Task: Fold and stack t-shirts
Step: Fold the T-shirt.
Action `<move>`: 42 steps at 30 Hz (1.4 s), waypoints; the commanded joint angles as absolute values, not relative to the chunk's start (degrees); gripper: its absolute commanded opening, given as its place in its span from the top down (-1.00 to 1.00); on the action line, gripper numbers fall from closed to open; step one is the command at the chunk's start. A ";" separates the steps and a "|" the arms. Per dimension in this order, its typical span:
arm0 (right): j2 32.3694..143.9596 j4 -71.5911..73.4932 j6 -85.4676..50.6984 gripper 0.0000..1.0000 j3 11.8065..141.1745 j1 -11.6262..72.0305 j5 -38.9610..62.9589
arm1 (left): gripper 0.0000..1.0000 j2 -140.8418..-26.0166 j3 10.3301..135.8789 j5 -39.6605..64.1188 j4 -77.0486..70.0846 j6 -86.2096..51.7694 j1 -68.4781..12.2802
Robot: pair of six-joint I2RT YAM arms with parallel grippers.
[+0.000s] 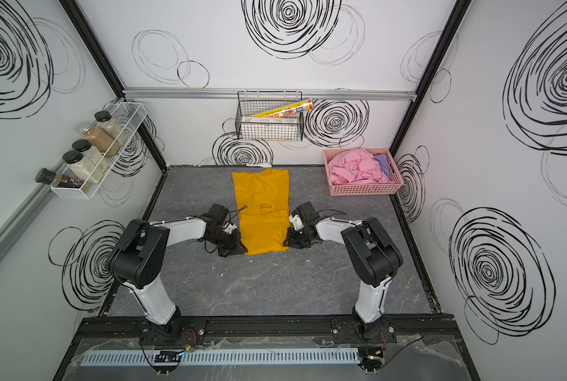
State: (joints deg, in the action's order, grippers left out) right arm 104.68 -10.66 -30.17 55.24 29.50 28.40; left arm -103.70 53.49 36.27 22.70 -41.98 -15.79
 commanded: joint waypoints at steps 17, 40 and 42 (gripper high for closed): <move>93.01 -26.81 -26.25 1.00 55.75 29.79 21.35 | 1.00 -91.16 43.87 29.31 35.84 -33.22 -20.27; 87.37 -40.70 -25.62 1.00 71.95 30.59 15.97 | 1.00 -82.16 61.03 17.51 45.94 -32.06 -24.66; 91.16 -40.08 -24.72 1.00 76.54 30.54 16.26 | 1.00 -84.97 63.94 18.29 44.81 -31.27 -22.70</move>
State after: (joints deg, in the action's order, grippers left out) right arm 87.37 -40.25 -26.46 72.29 31.16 18.85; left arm -82.06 61.23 20.67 42.87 -33.52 -25.23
